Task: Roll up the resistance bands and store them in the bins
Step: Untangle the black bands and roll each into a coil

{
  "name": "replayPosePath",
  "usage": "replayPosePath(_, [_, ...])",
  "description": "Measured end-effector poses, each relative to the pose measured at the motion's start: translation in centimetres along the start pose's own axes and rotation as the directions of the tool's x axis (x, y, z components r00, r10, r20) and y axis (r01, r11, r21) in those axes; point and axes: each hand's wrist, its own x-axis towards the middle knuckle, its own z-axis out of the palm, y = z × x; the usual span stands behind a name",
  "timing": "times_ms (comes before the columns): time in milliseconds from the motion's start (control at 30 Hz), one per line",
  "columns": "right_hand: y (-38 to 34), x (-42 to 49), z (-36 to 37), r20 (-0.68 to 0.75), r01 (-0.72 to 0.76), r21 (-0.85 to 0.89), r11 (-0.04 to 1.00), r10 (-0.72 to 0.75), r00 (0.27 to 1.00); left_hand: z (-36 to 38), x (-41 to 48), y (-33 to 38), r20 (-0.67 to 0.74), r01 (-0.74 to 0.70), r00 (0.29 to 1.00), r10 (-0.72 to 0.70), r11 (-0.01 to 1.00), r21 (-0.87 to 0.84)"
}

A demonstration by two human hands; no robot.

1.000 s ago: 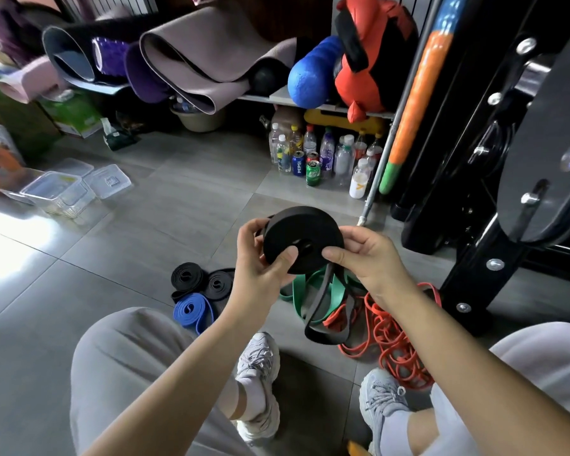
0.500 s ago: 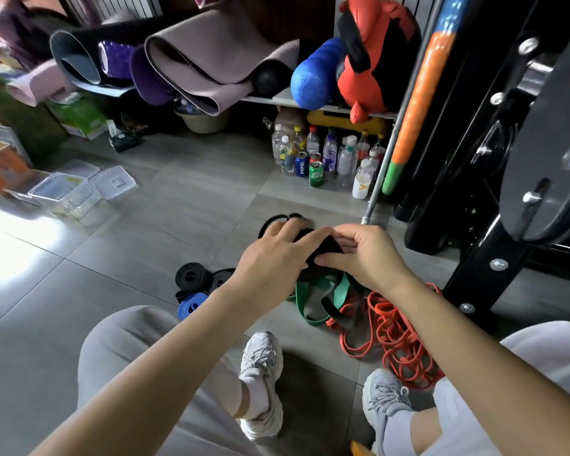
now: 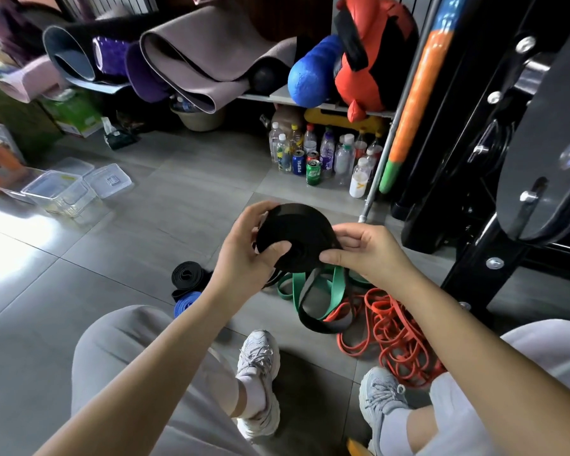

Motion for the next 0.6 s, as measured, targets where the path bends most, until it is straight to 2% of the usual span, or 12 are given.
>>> replayPosePath(133, [0.2,0.5,0.7,-0.037,0.028,0.06,0.998,-0.026,0.999,0.8,-0.9,-0.4,0.012,0.111,0.994,-0.111,0.984,-0.137])
replayPosePath(200, [0.3,0.5,0.8,-0.05,0.027,0.038,0.999,-0.025,0.998,0.8,-0.8,-0.6,0.034,0.166,0.986,-0.163,0.982,-0.09])
replayPosePath(233, [0.3,0.5,0.7,-0.054,0.021,0.027,0.999,-0.02,0.998,0.6,-0.6,-0.7,0.052,0.173,0.984,-0.173,0.985,0.0])
replayPosePath(300, [0.3,0.5,0.5,-0.044,0.007,-0.031,0.999,-0.009,0.999,0.0,-0.2,-0.5,0.096,0.053,0.991,-0.088,0.947,0.318])
replayPosePath(367, [0.0,0.5,0.4,0.009,-0.002,-0.138,0.99,0.003,1.0,-0.3,0.0,0.1,0.238,-0.202,0.968,0.079,0.806,0.556])
replayPosePath(433, [-0.3,0.6,0.7,0.051,0.003,-0.201,0.98,0.007,0.999,-0.1,0.1,0.7,0.412,-0.405,0.9,0.142,0.619,0.673])
replayPosePath(500, [-0.4,0.7,0.9,0.052,0.022,-0.21,0.978,-0.011,0.999,0.1,0.3,0.6,0.484,-0.512,0.854,0.189,0.464,0.723])
replayPosePath(533, [-0.5,0.8,1.0,0.048,0.023,-0.19,0.982,-0.014,0.999,0.0,0.4,0.4,0.478,-0.521,0.851,0.216,0.455,0.722])
replayPosePath(600, [-0.5,1.1,0.9,0.036,0.001,-0.13,0.992,0.004,0.999,-0.2,0.6,0.2,0.435,-0.466,0.879,0.195,0.545,0.697])
